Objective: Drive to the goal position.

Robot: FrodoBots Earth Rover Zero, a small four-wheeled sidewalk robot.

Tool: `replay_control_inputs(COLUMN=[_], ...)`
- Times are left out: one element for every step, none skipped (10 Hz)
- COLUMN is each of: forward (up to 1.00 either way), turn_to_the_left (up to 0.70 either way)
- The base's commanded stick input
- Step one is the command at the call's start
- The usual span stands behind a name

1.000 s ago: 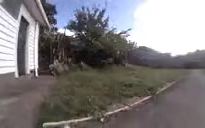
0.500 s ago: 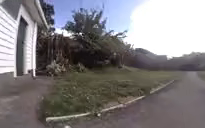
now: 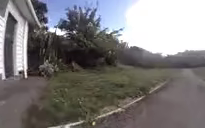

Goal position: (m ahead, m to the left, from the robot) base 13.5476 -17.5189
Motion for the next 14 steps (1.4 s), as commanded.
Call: replay_control_inputs(forward=[0.70, 0.04, 0.01, -0.70, -0.70, -0.70, -0.70, -0.70, -0.70, -0.70, -0.70, -0.70, -0.70, -0.70], turn_to_the_left=[-0.35, -0.08, -0.03, 0.10, 0.24, 0.35, 0.35, 0.35, 0.35, 0.35, 0.35, 0.35, 0.35, 0.35])
